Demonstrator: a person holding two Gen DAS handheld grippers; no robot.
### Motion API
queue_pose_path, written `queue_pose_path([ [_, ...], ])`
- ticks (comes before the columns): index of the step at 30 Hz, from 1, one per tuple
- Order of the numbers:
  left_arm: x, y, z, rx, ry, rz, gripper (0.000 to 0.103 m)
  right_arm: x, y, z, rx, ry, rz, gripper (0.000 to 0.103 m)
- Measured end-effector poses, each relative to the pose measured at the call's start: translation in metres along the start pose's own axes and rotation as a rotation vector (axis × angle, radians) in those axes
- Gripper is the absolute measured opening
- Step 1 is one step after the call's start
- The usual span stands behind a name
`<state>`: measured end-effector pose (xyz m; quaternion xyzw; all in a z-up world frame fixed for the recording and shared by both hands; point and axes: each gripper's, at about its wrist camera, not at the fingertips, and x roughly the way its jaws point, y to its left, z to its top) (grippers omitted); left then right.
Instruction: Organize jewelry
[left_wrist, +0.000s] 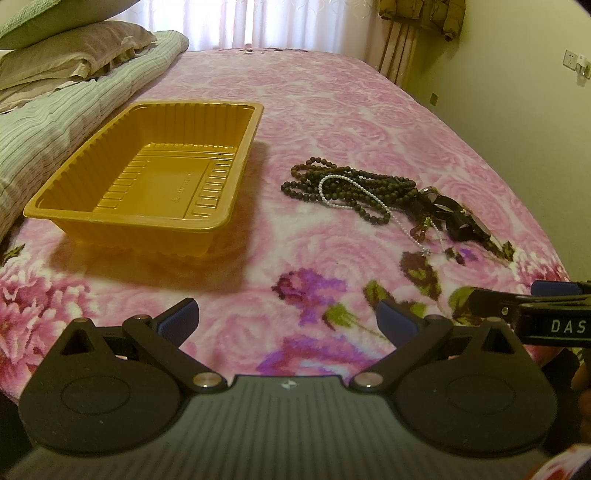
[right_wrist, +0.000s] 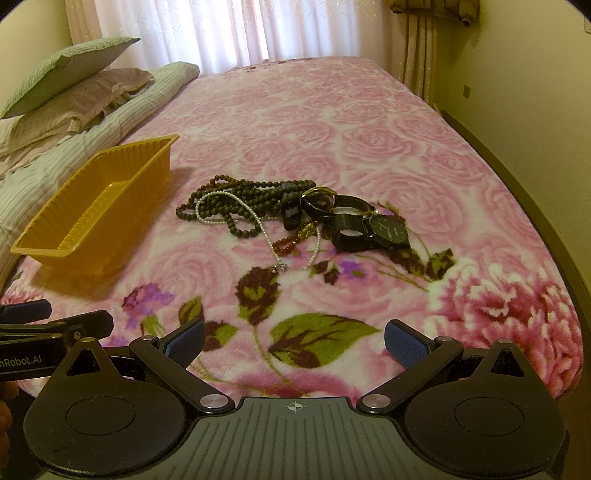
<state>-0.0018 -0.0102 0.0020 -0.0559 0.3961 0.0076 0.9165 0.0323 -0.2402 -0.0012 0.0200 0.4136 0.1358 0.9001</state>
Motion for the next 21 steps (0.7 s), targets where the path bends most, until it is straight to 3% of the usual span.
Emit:
queue_pose_path([
  [9, 0.001, -0.001, 0.001, -0.004, 0.0, -0.007, 0.102, 0.001, -0.001, 0.0, 0.002, -0.001, 0.003, 0.103],
  [21, 0.0, 0.023, 0.009, -0.108, -0.005, -0.095, 0.099, 0.002, 0.0, 0.007, 0.036, -0.028, 0.032, 0.103],
])
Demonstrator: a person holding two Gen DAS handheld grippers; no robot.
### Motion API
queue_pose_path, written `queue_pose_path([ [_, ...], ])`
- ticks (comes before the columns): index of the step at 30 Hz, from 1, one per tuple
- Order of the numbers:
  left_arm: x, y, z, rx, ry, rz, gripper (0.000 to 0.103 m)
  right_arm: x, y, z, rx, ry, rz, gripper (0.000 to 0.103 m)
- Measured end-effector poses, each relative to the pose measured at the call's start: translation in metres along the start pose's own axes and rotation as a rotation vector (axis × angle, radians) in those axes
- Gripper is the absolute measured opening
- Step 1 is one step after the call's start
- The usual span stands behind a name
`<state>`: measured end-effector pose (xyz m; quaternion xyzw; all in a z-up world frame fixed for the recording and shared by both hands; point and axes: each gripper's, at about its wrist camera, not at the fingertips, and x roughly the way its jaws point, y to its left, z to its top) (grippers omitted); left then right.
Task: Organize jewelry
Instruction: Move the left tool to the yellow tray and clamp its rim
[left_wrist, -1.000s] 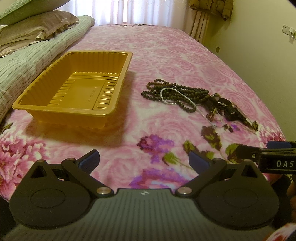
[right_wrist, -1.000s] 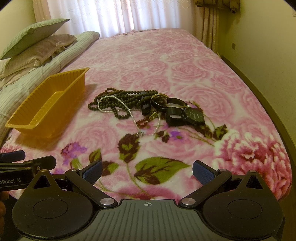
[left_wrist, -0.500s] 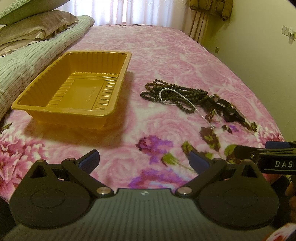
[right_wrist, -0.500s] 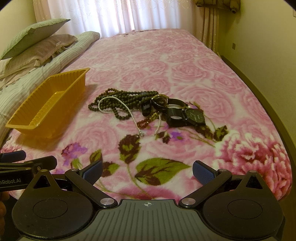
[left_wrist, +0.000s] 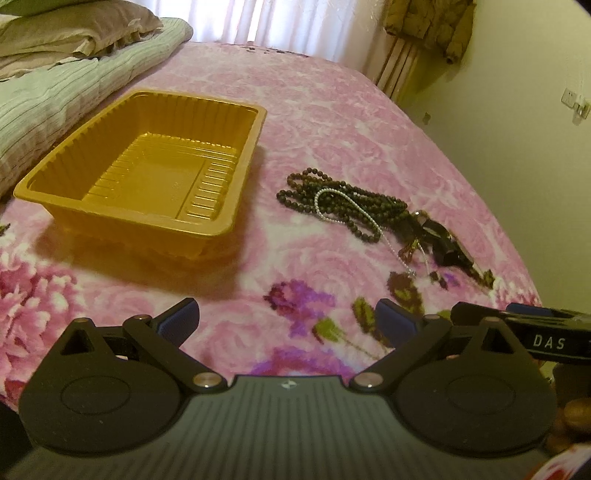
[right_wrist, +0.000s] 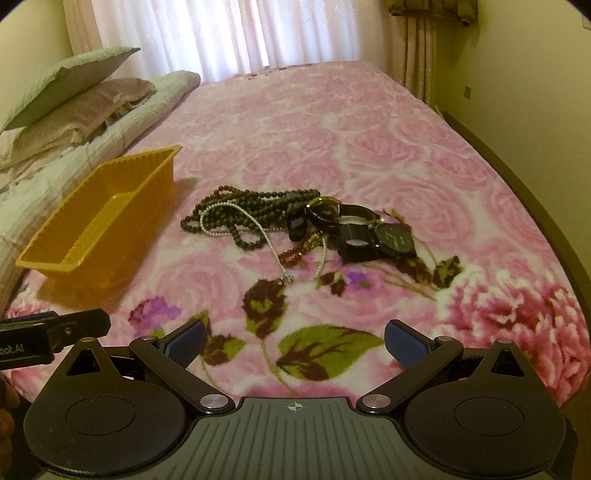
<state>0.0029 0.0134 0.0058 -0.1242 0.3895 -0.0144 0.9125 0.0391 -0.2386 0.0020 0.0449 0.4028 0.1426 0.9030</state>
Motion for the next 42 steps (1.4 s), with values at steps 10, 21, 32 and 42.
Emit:
queue_pose_path([
  [10, -0.016, 0.057, 0.022, -0.078, -0.074, 0.043, 0.085, 0.005, 0.005, 0.007, 0.012, -0.026, 0.021, 0.103],
  [21, -0.027, 0.16, 0.07, -0.078, -0.193, 0.207, 0.061, 0.018, 0.019, 0.009, -0.024, 0.001, 0.002, 0.103],
  [32, 0.021, 0.225, 0.078, -0.128, -0.068, 0.111, 0.032, 0.039, 0.032, 0.012, -0.052, 0.042, -0.024, 0.102],
  [42, 0.045, 0.234, 0.081, -0.152, -0.014, 0.06, 0.018, 0.055, 0.042, 0.016, -0.063, 0.057, -0.016, 0.102],
])
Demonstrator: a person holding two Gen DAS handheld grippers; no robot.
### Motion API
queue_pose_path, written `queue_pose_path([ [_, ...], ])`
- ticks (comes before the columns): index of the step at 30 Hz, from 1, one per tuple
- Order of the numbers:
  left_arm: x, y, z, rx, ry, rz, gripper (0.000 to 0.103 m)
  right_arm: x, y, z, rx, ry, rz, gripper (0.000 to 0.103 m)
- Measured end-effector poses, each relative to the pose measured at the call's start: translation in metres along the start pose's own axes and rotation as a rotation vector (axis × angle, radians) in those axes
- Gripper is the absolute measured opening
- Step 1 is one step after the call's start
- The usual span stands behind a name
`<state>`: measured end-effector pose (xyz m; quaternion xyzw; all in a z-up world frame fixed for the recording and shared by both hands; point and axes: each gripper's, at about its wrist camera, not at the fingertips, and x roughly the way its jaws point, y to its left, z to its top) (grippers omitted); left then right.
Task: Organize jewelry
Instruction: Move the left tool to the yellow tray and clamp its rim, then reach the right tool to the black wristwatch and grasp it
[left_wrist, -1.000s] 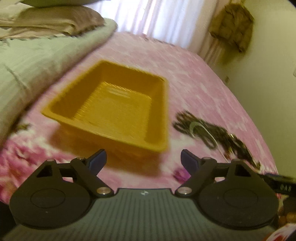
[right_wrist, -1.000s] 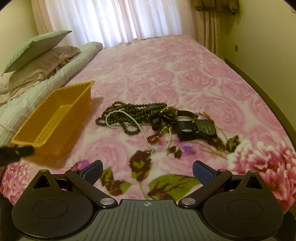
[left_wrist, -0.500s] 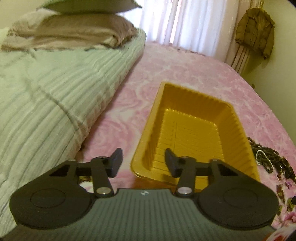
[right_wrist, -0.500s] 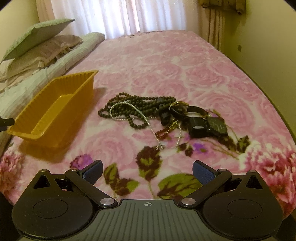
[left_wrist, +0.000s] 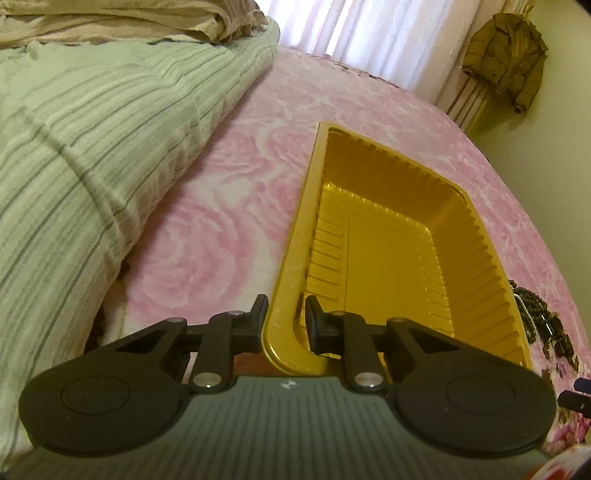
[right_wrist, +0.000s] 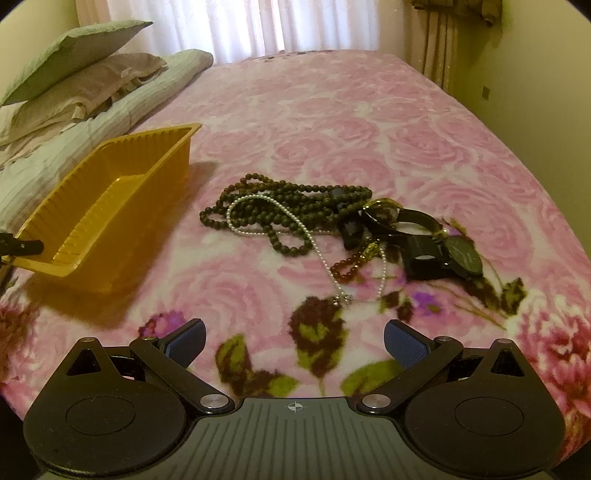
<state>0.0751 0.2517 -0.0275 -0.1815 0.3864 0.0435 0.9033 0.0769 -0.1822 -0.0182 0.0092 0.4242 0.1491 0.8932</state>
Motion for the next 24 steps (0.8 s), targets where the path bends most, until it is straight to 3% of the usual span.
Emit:
queue_pose_path([
  [4, 0.004, -0.001, 0.001, -0.007, 0.01, -0.011, 0.007, 0.0, -0.002, 0.001, 0.002, -0.007, -0.006, 0.102],
  [9, -0.005, -0.022, 0.003, 0.058, -0.006, 0.04, 0.006, -0.001, -0.008, 0.0, 0.018, -0.006, -0.013, 0.102],
  [17, -0.033, -0.077, 0.01, 0.245, -0.031, 0.153, 0.003, -0.007, -0.019, -0.005, 0.041, -0.033, -0.016, 0.102],
  [24, -0.041, -0.13, 0.012, 0.443, -0.031, 0.298, 0.003, -0.015, -0.053, -0.004, 0.043, -0.1, -0.082, 0.102],
])
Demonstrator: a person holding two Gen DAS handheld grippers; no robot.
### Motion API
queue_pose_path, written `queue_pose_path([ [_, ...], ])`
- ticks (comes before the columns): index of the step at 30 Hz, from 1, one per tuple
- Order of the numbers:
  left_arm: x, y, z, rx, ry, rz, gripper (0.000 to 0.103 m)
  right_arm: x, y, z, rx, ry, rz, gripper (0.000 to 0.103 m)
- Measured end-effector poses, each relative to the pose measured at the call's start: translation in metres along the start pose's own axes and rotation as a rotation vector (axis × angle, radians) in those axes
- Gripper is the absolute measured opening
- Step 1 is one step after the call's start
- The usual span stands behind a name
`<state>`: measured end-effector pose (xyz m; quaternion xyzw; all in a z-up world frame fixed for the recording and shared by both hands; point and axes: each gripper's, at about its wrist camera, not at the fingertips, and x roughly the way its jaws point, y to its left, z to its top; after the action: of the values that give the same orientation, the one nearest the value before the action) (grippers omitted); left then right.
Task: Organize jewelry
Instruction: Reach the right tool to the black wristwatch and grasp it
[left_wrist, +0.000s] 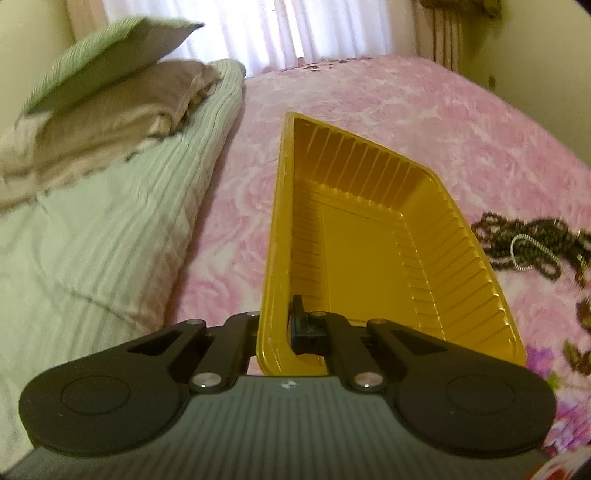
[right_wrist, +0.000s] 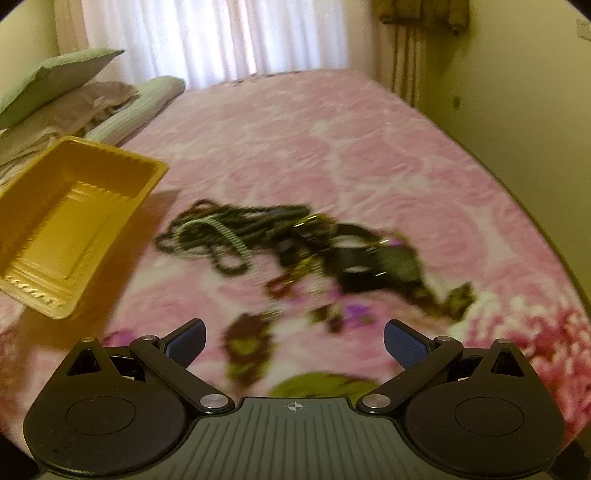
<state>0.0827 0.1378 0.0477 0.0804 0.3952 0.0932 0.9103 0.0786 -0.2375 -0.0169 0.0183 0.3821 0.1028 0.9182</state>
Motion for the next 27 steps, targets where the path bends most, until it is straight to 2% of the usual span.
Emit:
queue_pose_path([
  [6, -0.003, -0.027, 0.014, 0.169, 0.025, 0.061, 0.002, 0.009, -0.037, 0.013, -0.077, -0.038, -0.039, 0.102],
  [10, -0.005, -0.04, 0.019, 0.223, 0.033, 0.087, 0.002, 0.02, -0.055, 0.023, -0.096, -0.029, -0.005, 0.102],
  [18, -0.008, -0.052, 0.025, 0.264, 0.037, 0.113, 0.002, 0.055, -0.074, 0.031, 0.029, 0.03, 0.066, 0.102],
  [23, -0.009, -0.054, 0.024, 0.266, 0.033, 0.106, 0.002, 0.063, -0.075, 0.032, 0.053, 0.028, 0.053, 0.102],
  [27, -0.009, -0.052, 0.023, 0.265, 0.031, 0.1, 0.002, 0.06, -0.069, 0.03, 0.009, 0.019, 0.042, 0.084],
])
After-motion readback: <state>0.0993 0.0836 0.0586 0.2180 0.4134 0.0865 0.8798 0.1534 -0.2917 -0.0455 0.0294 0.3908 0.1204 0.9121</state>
